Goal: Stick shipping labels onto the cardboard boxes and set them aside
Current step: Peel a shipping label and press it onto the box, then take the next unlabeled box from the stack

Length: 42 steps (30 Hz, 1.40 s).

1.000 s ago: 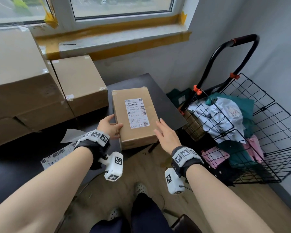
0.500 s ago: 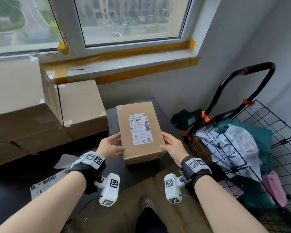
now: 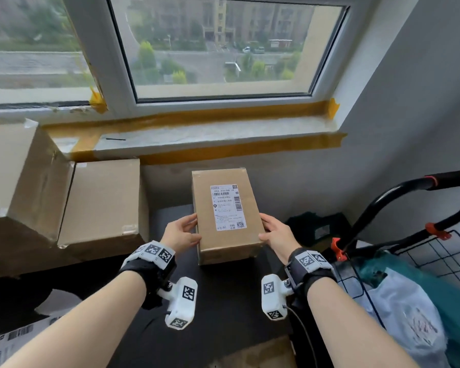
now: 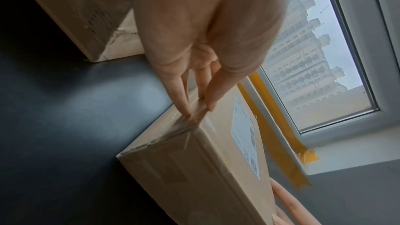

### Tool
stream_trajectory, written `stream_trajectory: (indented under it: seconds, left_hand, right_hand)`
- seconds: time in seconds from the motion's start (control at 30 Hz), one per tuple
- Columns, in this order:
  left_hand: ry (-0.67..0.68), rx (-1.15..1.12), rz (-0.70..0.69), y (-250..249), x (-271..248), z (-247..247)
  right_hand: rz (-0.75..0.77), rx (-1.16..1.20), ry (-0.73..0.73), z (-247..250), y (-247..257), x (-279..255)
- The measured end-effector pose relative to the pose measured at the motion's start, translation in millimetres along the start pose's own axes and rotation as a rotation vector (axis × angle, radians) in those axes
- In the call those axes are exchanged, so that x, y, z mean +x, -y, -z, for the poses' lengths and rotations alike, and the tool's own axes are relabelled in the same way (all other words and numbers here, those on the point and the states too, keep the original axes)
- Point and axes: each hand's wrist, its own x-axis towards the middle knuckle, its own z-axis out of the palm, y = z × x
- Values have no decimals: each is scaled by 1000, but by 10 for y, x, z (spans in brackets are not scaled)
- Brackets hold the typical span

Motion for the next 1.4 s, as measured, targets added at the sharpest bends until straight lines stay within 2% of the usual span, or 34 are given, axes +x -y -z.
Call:
stream_trajectory:
  seconds: [0.13,0.4,0.47,0.57,0.73,0.97,1.27,1.4]
  left_hand:
    - [-10,29,-31,-60,200,-92]
    - [-75,138,-92,-20,258,-176]
    - [-111,305,-124,-17,248,-159]
    - [-166,689,-121,-30,149,-86]
    - [-125,1164,-120,-122,-184,187]
    - [-169,1429,-226,-126,-687,762]
    - [-276,1484,-333,-33,-1047,1679]
    - [-295,1459,-309,33,-1105,1990]
  right_hand:
    - [2,2,-1,91,41,242]
    - [45,-94,28,130,69,276]
    - [75,-196,13,126,83,244]
    - [101,-373,-31,97,124,134]
    - [142,-783,-134,-53,242,-202]
    - [246,-1062,-75,-673,410,-704]
    - [398,-1248,91,-1762,439,-829]
    - [397,-1287,141,-2177,472,-809]
